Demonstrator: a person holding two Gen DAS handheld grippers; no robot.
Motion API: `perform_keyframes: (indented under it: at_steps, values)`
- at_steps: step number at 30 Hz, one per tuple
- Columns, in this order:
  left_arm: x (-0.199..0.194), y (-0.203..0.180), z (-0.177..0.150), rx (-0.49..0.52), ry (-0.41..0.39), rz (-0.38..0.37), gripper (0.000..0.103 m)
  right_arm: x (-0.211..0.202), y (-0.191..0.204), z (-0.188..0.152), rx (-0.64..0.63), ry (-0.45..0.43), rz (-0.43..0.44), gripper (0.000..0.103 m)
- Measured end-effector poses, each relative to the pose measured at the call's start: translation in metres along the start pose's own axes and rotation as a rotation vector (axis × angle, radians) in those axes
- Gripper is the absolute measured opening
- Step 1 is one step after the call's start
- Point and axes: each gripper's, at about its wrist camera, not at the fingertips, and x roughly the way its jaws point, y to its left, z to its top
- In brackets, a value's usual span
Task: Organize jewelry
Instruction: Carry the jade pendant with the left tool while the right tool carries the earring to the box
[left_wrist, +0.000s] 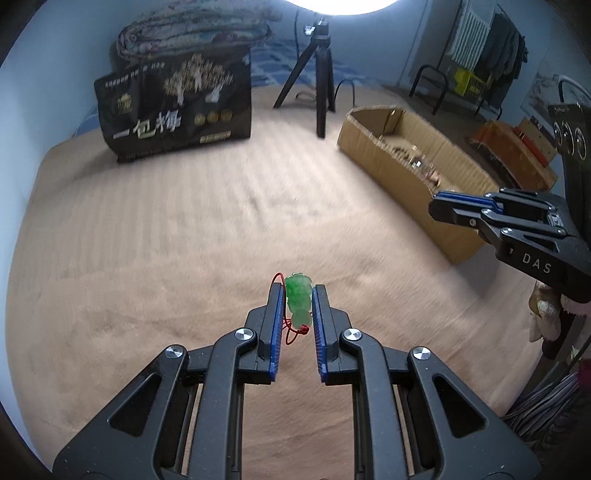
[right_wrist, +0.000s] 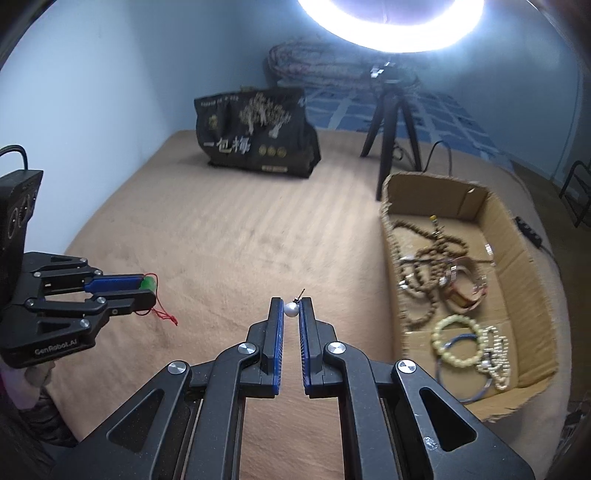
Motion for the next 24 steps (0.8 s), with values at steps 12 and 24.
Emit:
perform_keyframes:
  at_steps: [12, 24]
  values:
    - [-0.013, -0.026, 0.034, -0.001, -0.092, -0.043, 0.014, -0.044, -0.053, 0.000, 0.087, -0.058, -0.059, 0.007]
    - [-0.014, -0.054, 0.071, 0.019, -0.168, -0.067, 0.014, -0.062, -0.094, -0.009, 0.152, -0.059, -0.138, 0.007]
